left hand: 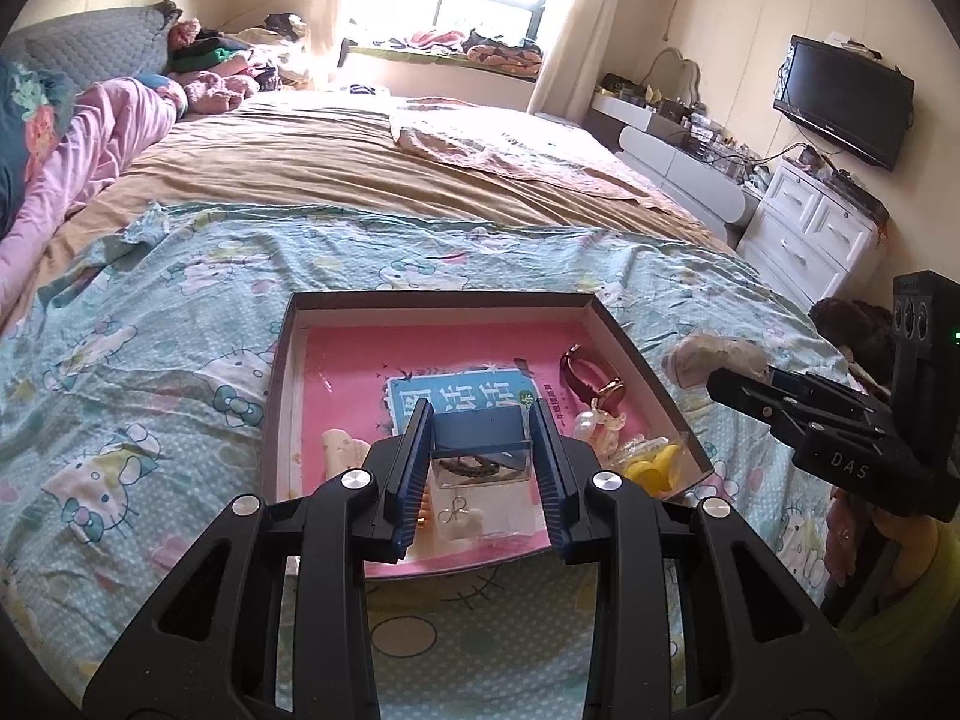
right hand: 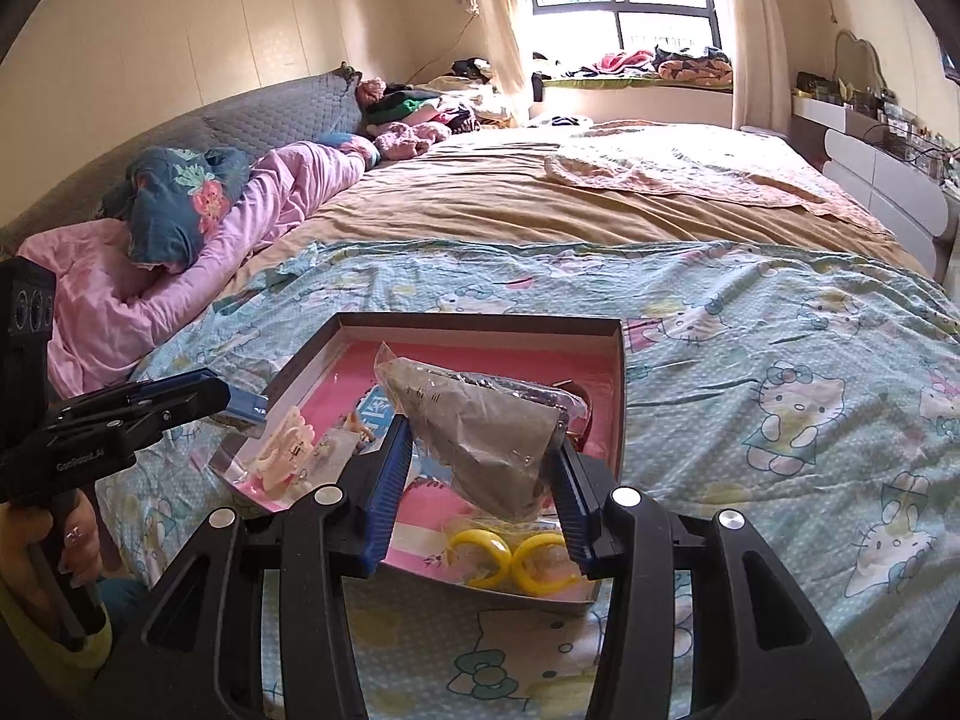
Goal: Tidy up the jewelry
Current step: 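Carry the blue box with the left tool into the tray while the right tool carries the pouch there, then open both tools to release the blue box and pouch, then withdraw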
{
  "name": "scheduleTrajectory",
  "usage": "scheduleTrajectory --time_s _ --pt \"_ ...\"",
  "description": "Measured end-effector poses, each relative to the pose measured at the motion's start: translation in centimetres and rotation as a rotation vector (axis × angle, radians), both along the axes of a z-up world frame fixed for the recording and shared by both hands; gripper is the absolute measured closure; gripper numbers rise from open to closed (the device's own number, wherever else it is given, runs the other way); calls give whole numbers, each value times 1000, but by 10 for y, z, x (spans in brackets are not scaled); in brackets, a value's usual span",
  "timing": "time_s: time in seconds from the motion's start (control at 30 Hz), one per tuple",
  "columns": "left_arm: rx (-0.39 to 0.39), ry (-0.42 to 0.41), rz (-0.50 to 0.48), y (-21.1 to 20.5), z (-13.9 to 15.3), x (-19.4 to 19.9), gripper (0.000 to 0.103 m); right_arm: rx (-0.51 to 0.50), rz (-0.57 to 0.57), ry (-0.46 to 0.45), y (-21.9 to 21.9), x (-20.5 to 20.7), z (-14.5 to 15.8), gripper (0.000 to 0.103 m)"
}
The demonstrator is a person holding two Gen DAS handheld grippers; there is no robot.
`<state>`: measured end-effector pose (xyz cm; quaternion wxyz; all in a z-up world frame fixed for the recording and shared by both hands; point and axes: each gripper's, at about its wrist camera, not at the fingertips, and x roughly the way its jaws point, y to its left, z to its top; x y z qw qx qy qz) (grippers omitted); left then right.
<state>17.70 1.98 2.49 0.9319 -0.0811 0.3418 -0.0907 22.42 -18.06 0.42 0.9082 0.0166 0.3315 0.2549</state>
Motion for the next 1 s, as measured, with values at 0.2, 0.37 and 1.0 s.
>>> scheduleTrajectory --time_s 0.2,0.37,1.0 --pt "-42 22 -7 -4 -21 18 78 -37 -25 37 -3 15 -20 60" --pt "-43 71 -8 -5 -45 26 78 -75 -39 98 -2 29 -48 60" --pt "-14 92 21 1 -49 26 67 -80 -42 136 0 27 -60 46"
